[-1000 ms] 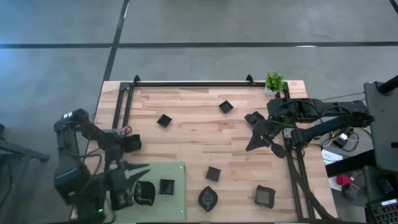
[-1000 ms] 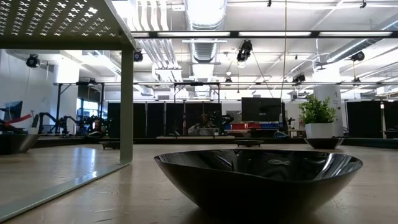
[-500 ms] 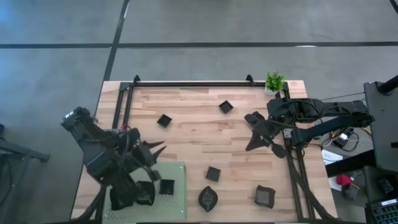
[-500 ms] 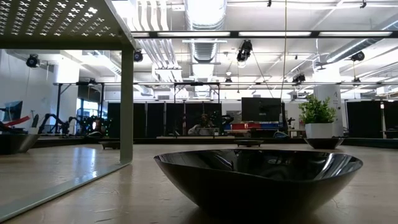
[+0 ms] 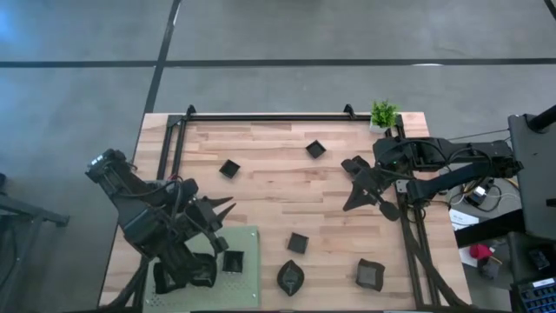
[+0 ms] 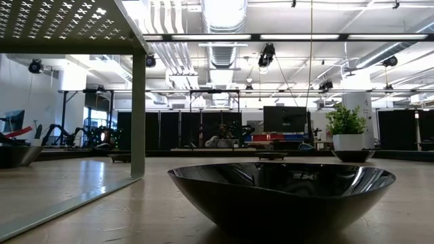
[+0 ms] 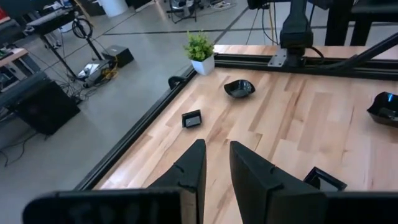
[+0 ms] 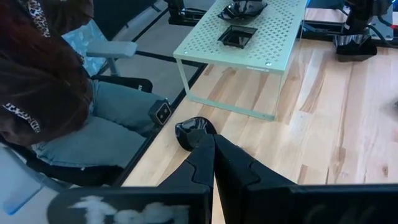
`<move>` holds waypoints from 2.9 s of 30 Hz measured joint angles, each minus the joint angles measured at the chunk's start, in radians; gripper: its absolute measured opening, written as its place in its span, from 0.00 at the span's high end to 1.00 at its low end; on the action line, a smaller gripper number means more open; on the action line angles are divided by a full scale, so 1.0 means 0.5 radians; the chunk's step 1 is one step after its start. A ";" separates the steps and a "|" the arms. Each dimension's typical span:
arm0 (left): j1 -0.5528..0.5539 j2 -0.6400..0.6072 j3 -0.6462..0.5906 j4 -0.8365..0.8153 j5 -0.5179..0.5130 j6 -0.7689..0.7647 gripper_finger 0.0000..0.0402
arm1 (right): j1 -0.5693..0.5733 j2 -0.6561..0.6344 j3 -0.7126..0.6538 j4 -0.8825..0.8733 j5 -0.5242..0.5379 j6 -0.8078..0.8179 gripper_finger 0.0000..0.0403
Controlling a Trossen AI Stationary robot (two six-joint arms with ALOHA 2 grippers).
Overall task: Pick & Place Mini shaped plates
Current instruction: Stack the black leaf shaped plate on top of the other black leaf shaped plate on the shelf
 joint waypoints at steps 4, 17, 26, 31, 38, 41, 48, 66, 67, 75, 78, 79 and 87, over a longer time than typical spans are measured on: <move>0.000 0.000 0.000 0.002 0.000 -0.001 0.83 | 0.000 0.000 0.000 0.019 0.000 -0.002 0.98; 0.000 0.000 0.000 0.003 -0.008 0.042 0.83 | 0.001 0.001 0.000 -0.077 0.339 0.106 0.98; 0.000 0.000 0.000 0.003 -0.008 0.041 0.83 | -0.002 0.004 0.000 -0.472 1.262 0.420 0.98; 0.000 0.000 0.000 0.004 -0.008 0.041 0.83 | -0.001 0.046 -0.001 -0.568 1.315 0.525 0.91; 0.000 0.000 0.000 0.005 -0.008 0.042 0.83 | -0.033 0.188 -0.001 -0.735 1.702 0.954 0.73; 0.000 0.000 0.000 0.006 -0.007 0.043 0.83 | -0.127 0.286 -0.001 -0.906 1.723 1.074 0.68; 0.000 0.000 0.000 0.013 -0.002 0.043 0.83 | -0.354 0.542 -0.079 -0.907 1.523 1.068 0.64; 0.000 0.000 0.000 0.021 0.002 0.043 0.83 | -0.618 0.852 -0.481 -0.671 1.469 1.023 0.65; 0.000 0.000 -0.001 0.023 0.002 0.043 0.83 | -0.624 0.858 -0.503 -0.642 1.470 1.025 0.65; 0.000 0.000 -0.001 0.039 0.002 0.043 0.83 | -0.666 0.858 -0.700 -0.307 1.470 0.957 0.68; 0.000 0.000 -0.001 0.051 0.002 0.043 0.83 | -0.686 0.883 -0.750 -0.252 1.470 0.957 0.68; -0.001 0.000 0.000 0.056 0.002 0.043 0.83 | -0.691 0.894 -0.762 -0.236 1.470 0.953 0.68; 0.000 0.000 0.000 0.059 0.002 0.043 0.83 | -0.700 0.955 -0.789 -0.198 1.576 0.926 0.68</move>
